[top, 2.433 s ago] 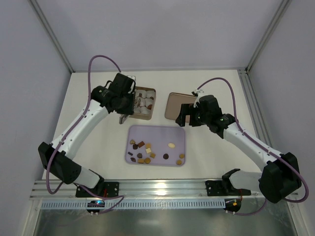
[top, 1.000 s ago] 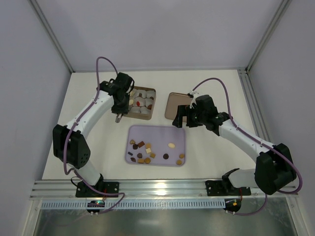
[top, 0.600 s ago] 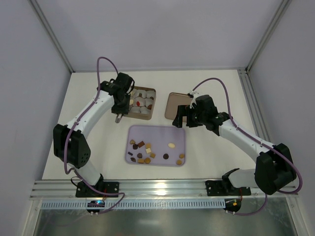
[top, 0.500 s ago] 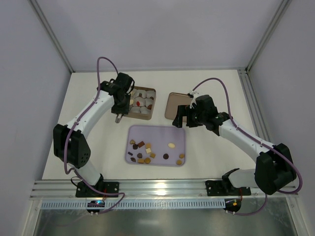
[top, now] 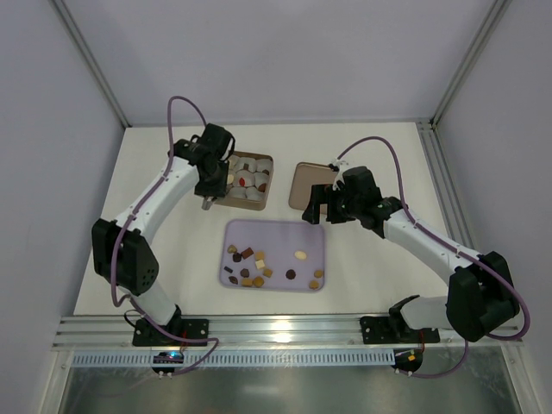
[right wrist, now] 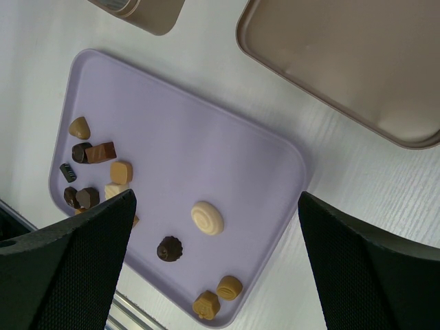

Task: Pack the chocolate

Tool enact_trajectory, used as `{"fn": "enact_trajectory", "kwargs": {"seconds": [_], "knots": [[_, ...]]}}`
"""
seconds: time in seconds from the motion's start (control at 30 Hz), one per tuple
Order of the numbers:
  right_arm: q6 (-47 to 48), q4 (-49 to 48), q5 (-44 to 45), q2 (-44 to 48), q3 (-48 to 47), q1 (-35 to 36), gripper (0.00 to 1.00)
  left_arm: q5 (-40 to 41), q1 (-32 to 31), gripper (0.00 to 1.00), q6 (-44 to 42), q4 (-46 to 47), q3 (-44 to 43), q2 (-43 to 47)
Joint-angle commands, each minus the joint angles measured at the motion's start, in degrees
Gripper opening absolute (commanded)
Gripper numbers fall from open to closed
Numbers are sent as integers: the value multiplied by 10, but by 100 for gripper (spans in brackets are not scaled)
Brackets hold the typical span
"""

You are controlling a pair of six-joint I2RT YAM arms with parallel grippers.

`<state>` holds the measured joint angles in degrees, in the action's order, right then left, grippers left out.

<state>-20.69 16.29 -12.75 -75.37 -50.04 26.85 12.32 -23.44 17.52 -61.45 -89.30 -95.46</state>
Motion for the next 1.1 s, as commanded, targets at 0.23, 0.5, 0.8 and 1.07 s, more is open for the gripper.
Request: {"fn": "enact_trajectory", "kwargs": {"seconds": [0.23,0.5,0.8,1.07], "knots": [[6,-9,15,20,-9,2,100,-56,4,36,-2,-24,-44,80],[-1,-10,22,28,1,1,100,-89,-34,36,5,-31,37,153],[-8,-5,40,59,29,14,100,-80,-123,36,27,-48,135,241],[-30,-1,62,104,64,31,100,-65,-208,36,46,-57,224,287]]}}
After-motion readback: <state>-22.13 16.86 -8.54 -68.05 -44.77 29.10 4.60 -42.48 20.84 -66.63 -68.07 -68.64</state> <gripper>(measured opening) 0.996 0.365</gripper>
